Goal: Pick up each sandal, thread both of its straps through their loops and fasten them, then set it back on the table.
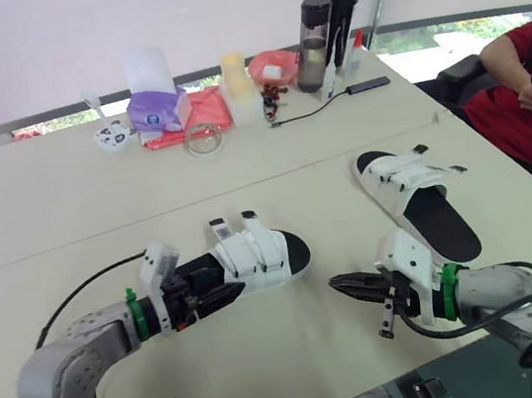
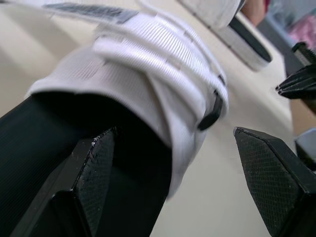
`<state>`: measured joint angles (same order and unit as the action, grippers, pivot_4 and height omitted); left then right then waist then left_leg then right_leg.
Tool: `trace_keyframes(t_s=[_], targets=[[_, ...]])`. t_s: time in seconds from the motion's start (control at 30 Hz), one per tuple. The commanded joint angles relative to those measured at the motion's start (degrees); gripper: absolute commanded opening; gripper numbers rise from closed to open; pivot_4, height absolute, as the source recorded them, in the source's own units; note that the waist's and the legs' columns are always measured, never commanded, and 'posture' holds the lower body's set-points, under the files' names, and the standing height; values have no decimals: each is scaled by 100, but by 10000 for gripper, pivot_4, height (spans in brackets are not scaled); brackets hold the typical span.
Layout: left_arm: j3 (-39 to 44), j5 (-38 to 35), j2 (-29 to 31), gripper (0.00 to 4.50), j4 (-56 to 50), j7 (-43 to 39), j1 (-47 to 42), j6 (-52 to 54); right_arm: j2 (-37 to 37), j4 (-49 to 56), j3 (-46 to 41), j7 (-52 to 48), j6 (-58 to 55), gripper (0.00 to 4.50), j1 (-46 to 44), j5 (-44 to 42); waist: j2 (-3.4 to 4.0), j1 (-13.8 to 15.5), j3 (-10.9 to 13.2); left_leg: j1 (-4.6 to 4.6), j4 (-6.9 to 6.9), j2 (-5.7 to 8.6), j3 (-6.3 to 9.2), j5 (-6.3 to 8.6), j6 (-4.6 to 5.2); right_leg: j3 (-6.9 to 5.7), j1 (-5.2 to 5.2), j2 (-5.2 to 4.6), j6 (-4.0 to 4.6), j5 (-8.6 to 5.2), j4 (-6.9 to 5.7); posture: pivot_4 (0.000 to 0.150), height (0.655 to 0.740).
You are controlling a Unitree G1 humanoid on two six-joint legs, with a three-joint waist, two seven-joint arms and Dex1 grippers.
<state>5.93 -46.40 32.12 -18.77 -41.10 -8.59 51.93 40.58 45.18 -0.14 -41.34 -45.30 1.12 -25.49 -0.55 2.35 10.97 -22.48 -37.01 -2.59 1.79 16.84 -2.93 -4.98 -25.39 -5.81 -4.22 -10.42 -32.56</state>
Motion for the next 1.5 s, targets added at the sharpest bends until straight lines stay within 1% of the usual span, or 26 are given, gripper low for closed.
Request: trace_keyframes(t_s=[0.03,0.13,0.27,0.37,0.57,0.6,0.7,0.87,0.97,1.0,1.07,1.17,1.3,1.37,1.43,1.5], targets=[[-136,-178,-402,39138,203,117,-317,61,127,200,-9,-16,52,0,20,-81,0,-6,0,0,-8,0,0,1,1,1,2,0,0,0,-3,1500,7400],[-196,-182,-691,39138,293,263,-499,137,201,196,9,-18,94,0,72,-76,-10,-16,2,0,-24,2,2,1,1,3,6,0,-3,-1,-11,1500,7400],[-155,-213,-822,39138,239,392,-496,232,261,184,-44,-10,131,0,137,-69,-12,-39,3,15,-34,0,3,1,2,12,-2,4,1,-3,-59,1500,7400],[-141,-224,-935,31091,104,575,-423,247,308,129,-52,11,206,0,180,-2,-12,-26,3,18,-35,-7,12,0,2,12,-2,16,3,-4,-69,1500,7400],[-109,-401,-1241,2144,-42,948,-468,374,329,-17,29,72,389,0,184,127,-12,-9,3,12,-59,-6,13,0,2,17,4,16,4,-2,-75,1500,7400],[-108,-451,-1283,807,-72,996,-486,405,335,-41,52,77,423,0,190,158,-13,-12,3,10,-67,-6,14,0,2,17,4,16,6,-1,-79,1500,7400],[-139,-370,-1464,807,-298,1271,-540,256,327,-101,77,76,505,0,221,216,-13,-18,4,8,-79,-6,14,1,3,19,4,16,9,1,-85,1500,7400],[-232,361,-1868,807,-784,2047,-709,-526,231,-85,-47,164,567,0,279,181,-15,-13,4,7,-98,-6,16,1,3,21,9,17,16,7,-93,1500,7400],[-393,1004,-2295,807,-1070,2937,-825,-907,38,-131,-140,371,667,0,204,192,-15,-15,3,11,-100,-6,16,0,3,23,12,18,18,10,-94,1500,7400],[-407,1174,-2537,807,-1090,3318,-877,-965,-40,-162,-159,427,673,0,152,178,-15,-12,3,11,-100,-6,16,0,3,23,13,18,18,10,-94,1500,7400],[-501,1445,-2874,807,-1106,3719,-940,-1130,-117,-212,-169,492,681,0,75,182,-17,-11,2,11,-103,-6,16,0,3,25,16,19,17,11,-95,1500,7400],[-645,1889,-3512,807,-858,4433,-1089,-1299,-113,-325,-206,488,687,0,-75,182,-18,0,3,11,-108,-3,16,0,3,30,19,20,15,13,-95,1500,7400],[-365,2306,-4273,807,59,5181,-1431,-1857,-89,-543,-98,416,779,0,-325,226,-21,-3,3,14,-116,0,19,0,4,31,28,20,15,15,-96,1500,7400],[-331,2561,-4532,807,375,5591,-1583,-2111,-93,-670,-42,374,832,0,-460,244,-21,-23,3,18,-116,0,20,0,4,31,31,22,16,15,-96,1500,7400],[-336,2684,-4820,807,478,6111,-1515,-2216,-67,-786,-3,308,927,0,-556,283,-21,-25,3,18,-115,-1,20,0,4,32,30,23,16,15,-96,1500,7400],[-350,2655,-5024,807,516,6514,-1374,-2279,-65,-872,-3,266,994,0,-609,307,-21,-14,3,17,-115,-1,21,1,6,33,29,24,14,17,-98,1500,7400]])
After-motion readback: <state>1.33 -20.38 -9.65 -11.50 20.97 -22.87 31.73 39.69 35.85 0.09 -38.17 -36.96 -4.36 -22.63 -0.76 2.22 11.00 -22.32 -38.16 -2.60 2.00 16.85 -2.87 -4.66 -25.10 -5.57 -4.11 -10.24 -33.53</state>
